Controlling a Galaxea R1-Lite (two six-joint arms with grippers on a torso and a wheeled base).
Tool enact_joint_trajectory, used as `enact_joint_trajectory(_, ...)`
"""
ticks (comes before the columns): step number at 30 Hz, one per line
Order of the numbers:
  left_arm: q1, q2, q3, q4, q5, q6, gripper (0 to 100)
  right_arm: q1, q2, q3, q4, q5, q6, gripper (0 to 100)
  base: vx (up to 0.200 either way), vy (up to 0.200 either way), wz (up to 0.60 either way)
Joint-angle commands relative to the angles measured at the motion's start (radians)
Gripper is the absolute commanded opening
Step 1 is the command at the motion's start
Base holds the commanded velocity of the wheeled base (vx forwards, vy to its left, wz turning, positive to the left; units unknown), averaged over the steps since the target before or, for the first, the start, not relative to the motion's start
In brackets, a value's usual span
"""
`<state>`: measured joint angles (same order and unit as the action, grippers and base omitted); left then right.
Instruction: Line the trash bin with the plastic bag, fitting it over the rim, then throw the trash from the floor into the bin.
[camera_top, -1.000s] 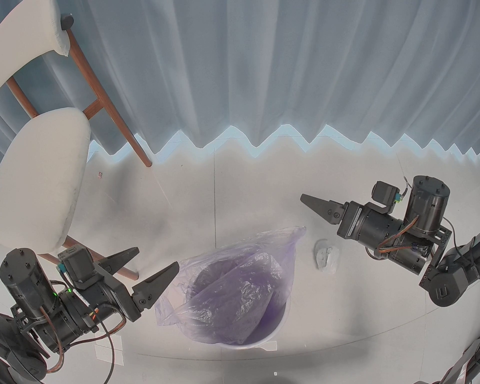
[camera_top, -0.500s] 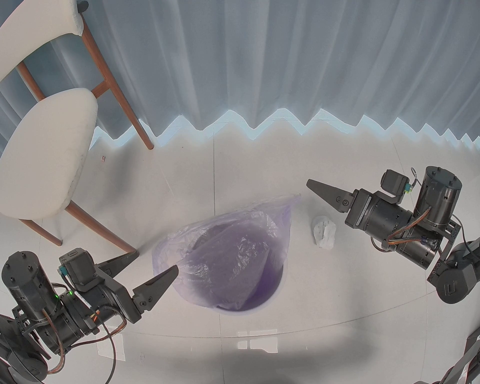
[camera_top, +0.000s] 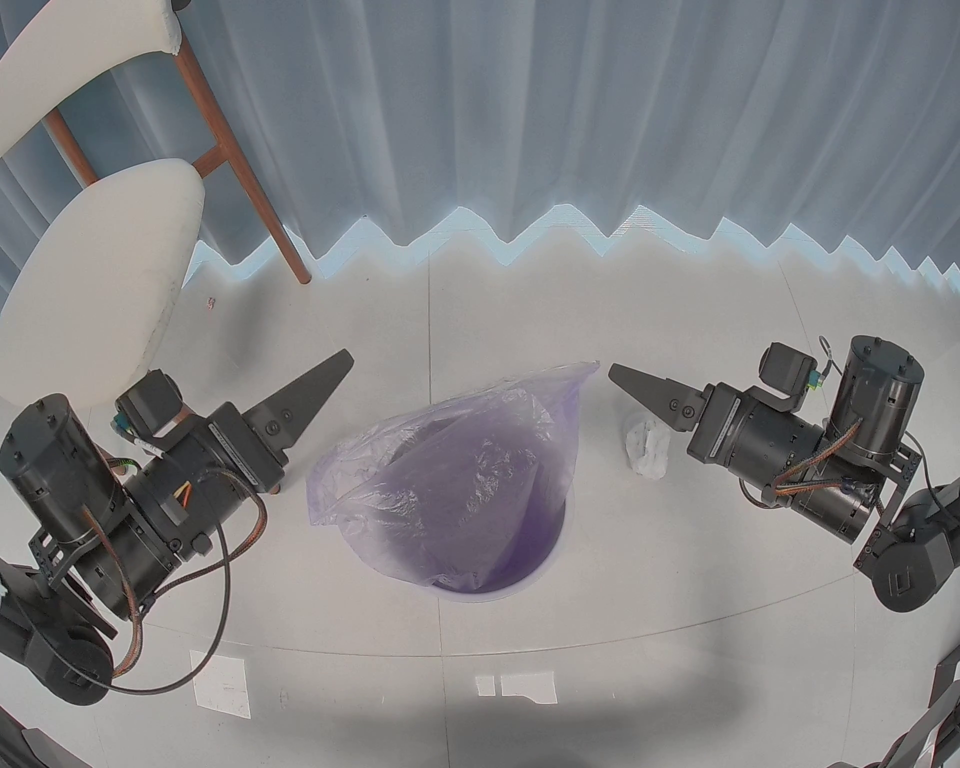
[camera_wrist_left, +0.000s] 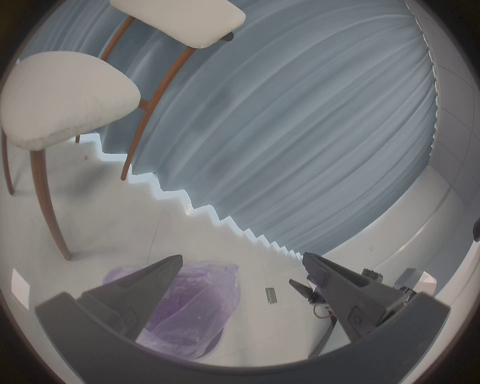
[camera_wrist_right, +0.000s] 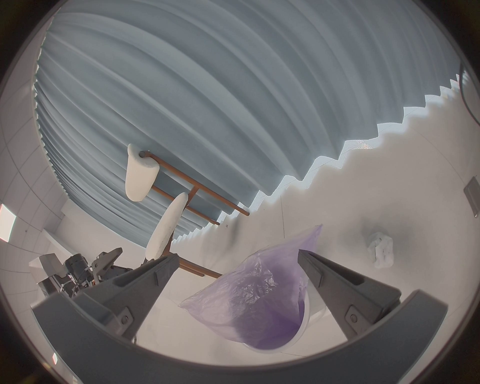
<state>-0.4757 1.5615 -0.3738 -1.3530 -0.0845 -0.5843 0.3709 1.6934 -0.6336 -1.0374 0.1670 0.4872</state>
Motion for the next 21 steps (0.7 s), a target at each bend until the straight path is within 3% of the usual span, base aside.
enact_joint_trajectory(1, 0.111, 0.118, 0.069, -0.060, -0.126, 0.052, 100, 0.010, 0.002, 0.006, -0.003, -0.001, -0.002, 100, 0.000, 0.000, 0.00)
enact_joint_trajectory(3, 0.151, 0.160, 0.090, -0.066, -0.210, 0.078, 100, 0.010, 0.005, 0.006, -0.003, 0.000, -0.002, 100, 0.000, 0.000, 0.00)
enact_joint_trajectory(6, 0.157, 0.207, 0.116, -0.067, -0.248, 0.092, 100, 0.010, 0.005, 0.006, -0.001, -0.001, -0.002, 100, 0.000, 0.000, 0.00)
enact_joint_trajectory(14, 0.161, 0.400, 0.130, -0.158, -0.244, 0.230, 100, 0.013, 0.017, 0.008, -0.001, -0.001, -0.004, 100, 0.000, 0.000, 0.00)
enact_joint_trajectory(21, 0.137, 0.400, 0.121, -0.158, -0.253, 0.231, 100, 0.017, 0.017, 0.012, -0.003, -0.001, -0.004, 100, 0.000, 0.000, 0.00)
